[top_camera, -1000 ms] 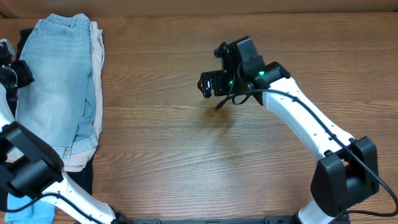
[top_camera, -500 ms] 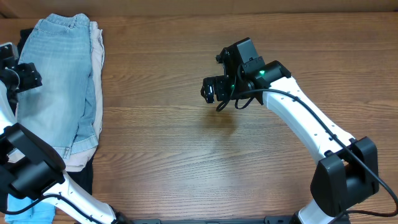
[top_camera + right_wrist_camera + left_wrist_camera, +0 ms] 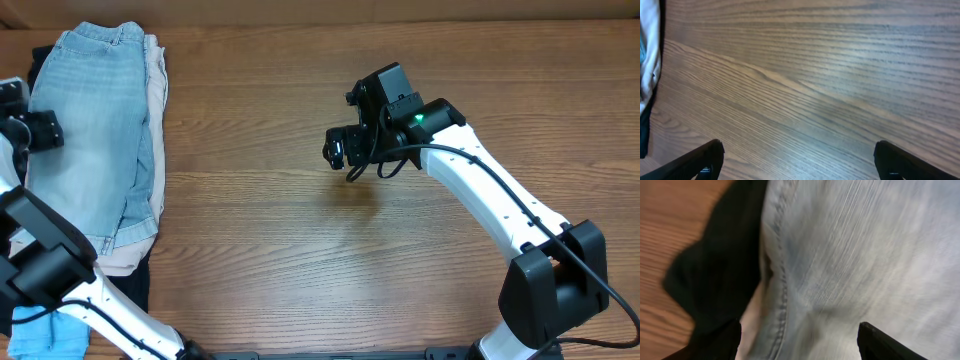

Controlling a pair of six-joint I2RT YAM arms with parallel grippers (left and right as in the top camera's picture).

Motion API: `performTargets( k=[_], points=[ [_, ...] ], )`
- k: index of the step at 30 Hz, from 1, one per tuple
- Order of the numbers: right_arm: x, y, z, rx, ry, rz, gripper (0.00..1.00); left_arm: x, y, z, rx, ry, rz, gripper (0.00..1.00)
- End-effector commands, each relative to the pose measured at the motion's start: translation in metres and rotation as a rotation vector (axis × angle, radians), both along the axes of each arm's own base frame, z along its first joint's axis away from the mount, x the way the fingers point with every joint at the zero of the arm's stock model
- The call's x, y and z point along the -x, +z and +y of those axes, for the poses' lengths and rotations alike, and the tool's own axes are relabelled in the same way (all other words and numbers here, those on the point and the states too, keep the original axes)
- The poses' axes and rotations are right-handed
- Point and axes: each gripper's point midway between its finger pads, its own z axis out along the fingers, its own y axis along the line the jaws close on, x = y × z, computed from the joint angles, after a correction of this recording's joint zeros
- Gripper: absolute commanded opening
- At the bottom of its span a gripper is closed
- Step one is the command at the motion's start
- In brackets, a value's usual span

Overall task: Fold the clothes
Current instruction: 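Grasp the denim shorts edge with the left gripper and lift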

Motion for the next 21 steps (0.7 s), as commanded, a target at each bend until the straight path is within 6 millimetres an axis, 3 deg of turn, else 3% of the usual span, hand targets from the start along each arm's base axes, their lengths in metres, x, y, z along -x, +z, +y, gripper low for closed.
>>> performTargets(
  k=[1, 7, 9, 11, 14, 18, 21],
  points=[
    [-0.002, 0.011, -0.001, 0.01, -0.006, -0.025, 1.0, 0.005, -0.023, 0.002, 0.009, -0.013, 0.048, 0.75],
    [0.001, 0.009, -0.005, 0.031, -0.012, -0.014, 1.0, 0.003, -0.021, 0.005, -0.002, -0.013, 0.036, 0.59],
    [0.001, 0.009, -0.005, 0.03, -0.012, -0.014, 0.99, 0.004, -0.021, 0.004, 0.001, -0.013, 0.04, 0.45],
    [0.001, 0.009, -0.005, 0.03, -0.012, -0.014, 0.97, 0.005, -0.022, 0.002, 0.008, -0.012, 0.047, 0.24],
    [-0.001, 0.01, -0.006, 0.028, -0.016, -0.021, 0.91, 0.006, -0.023, -0.002, 0.061, 0.052, 0.041, 0.04],
    [-0.011, 0.027, -0.013, 0.015, -0.041, -0.046, 0.87, 0.001, -0.018, -0.018, 0.143, 0.156, 0.033, 0.04],
    [-0.019, 0.056, -0.024, 0.0, -0.072, -0.079, 0.86, -0.004, 0.001, -0.043, 0.188, 0.139, 0.046, 0.04]
  ],
)
